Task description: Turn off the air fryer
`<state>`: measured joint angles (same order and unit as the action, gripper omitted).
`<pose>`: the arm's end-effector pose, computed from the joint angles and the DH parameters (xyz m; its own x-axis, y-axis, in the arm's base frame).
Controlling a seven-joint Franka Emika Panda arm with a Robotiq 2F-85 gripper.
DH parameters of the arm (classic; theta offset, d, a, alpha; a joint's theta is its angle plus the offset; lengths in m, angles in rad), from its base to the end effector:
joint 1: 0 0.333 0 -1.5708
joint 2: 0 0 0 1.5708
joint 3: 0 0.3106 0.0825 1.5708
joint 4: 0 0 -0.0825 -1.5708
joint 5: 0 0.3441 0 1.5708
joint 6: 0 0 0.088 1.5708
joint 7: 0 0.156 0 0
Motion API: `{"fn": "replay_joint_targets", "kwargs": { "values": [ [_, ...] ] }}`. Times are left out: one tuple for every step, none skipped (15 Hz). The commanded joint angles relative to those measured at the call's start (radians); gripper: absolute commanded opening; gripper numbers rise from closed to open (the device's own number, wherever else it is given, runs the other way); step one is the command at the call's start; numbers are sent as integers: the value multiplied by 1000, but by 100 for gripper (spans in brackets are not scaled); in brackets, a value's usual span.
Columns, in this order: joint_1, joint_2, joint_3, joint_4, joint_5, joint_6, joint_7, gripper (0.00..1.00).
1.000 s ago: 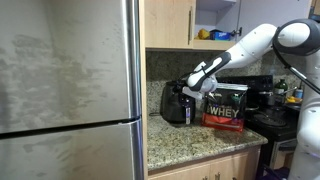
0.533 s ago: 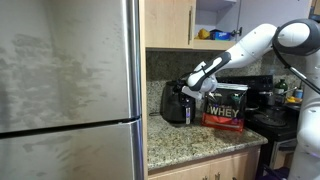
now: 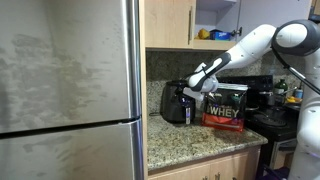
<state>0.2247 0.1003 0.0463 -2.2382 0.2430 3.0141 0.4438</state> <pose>0.5661 0.1400 0.3860 0.7620 -0.4470 0.4686 -0.2533 -0.8717 -0.4195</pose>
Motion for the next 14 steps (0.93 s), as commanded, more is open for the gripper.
{"fn": "replay_joint_targets", "kwargs": {
  "values": [
    [0,0,0,0,0,0,0,100],
    [-24,-16,43,-7,30,10,-35,100],
    [-23,-23,47,-13,27,27,-39,100],
    [-23,-25,54,-12,30,36,-43,100],
    [-24,-25,56,-14,26,50,-39,100],
    [-2,-10,31,0,5,26,-8,100],
    [-2,-13,36,0,5,32,-8,100],
    [-2,-15,37,0,5,34,-8,100],
    [-2,-15,37,0,5,36,-8,100],
    [-3,-15,37,0,5,37,-8,100],
    [-4,-4,28,7,-10,29,4,100],
    [-3,12,13,16,-35,50,23,100],
    [-5,23,12,26,-29,62,21,100],
    [-5,35,6,36,-34,74,26,100]
  ]
}}
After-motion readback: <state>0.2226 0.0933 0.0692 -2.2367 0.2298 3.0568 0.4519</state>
